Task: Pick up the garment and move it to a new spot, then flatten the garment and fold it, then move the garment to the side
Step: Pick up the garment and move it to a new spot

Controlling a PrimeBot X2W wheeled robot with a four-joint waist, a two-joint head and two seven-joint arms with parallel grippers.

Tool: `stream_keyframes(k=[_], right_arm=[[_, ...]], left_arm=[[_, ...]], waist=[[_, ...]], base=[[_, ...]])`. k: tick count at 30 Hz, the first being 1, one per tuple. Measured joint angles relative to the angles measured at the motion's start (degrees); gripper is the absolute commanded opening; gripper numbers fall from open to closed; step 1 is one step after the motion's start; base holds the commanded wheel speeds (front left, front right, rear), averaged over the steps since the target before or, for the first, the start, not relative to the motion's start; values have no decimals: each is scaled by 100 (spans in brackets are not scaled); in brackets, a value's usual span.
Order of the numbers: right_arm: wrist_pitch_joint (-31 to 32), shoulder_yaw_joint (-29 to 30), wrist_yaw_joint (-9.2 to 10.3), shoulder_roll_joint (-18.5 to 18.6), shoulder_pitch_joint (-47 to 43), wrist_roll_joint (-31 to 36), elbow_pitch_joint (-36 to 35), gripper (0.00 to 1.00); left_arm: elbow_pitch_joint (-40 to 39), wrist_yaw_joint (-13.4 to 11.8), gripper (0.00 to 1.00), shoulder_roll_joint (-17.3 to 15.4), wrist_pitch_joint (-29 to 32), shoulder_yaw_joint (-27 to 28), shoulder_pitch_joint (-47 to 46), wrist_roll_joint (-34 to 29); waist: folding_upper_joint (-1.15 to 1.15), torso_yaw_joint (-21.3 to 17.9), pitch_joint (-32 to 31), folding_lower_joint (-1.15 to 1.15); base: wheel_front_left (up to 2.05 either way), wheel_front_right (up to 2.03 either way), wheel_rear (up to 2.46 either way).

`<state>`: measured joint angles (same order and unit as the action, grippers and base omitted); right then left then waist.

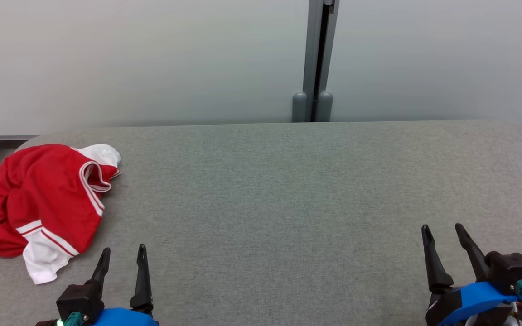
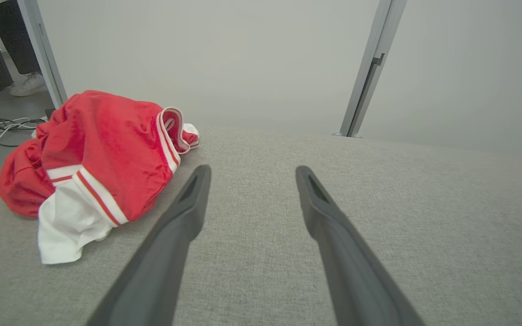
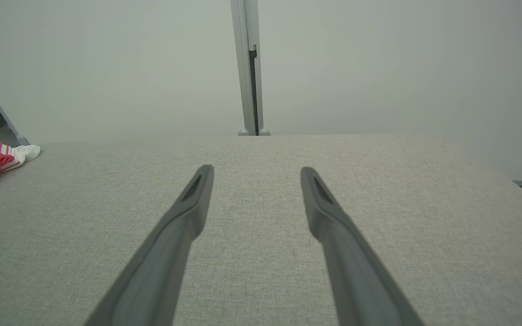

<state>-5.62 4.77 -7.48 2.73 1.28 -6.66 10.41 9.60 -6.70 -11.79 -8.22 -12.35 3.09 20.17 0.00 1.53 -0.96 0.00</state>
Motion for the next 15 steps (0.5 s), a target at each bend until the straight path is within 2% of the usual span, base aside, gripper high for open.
stream_keyframes(k=[7, 15], right_arm=[[51, 51, 0, 1, -61, -8, -36, 100], [53, -8, 0, 0, -102, -90, -30, 100]], left_arm=[[14, -19, 100, -21, -46, -3, -3, 8], [-113, -97, 100, -82, -35, 24, 13, 18]], waist=[[0, 338, -55, 0], [0, 1026, -93, 0]], base=[[0, 0, 0], [0, 0, 0]])
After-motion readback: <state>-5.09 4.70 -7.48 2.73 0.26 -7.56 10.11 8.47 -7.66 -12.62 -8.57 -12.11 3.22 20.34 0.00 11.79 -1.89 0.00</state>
